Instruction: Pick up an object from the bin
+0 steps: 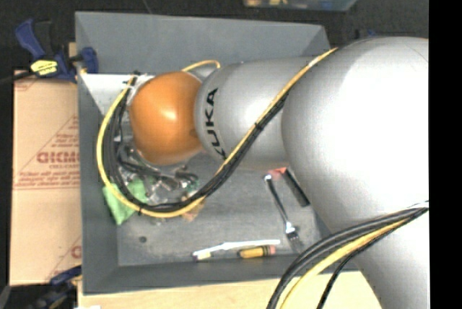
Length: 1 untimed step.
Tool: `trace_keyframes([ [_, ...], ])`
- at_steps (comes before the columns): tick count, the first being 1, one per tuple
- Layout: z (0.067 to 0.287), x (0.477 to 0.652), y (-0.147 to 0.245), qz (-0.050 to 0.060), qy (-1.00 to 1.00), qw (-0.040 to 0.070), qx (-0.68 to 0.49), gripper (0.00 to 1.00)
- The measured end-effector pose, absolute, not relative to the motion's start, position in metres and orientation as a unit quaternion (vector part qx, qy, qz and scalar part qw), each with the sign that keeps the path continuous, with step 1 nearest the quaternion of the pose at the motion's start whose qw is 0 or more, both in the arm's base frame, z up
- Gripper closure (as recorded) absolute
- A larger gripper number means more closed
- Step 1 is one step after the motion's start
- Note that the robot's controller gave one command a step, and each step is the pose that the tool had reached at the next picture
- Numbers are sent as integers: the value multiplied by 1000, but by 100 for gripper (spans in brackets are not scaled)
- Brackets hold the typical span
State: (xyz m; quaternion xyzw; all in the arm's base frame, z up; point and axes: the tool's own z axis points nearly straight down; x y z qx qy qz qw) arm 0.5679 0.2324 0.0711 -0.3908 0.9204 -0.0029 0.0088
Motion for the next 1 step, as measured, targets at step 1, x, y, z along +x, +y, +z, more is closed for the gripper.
trace_keyframes([
  [1, 72, 555, 237, 1, 891, 3, -454, 100],
])
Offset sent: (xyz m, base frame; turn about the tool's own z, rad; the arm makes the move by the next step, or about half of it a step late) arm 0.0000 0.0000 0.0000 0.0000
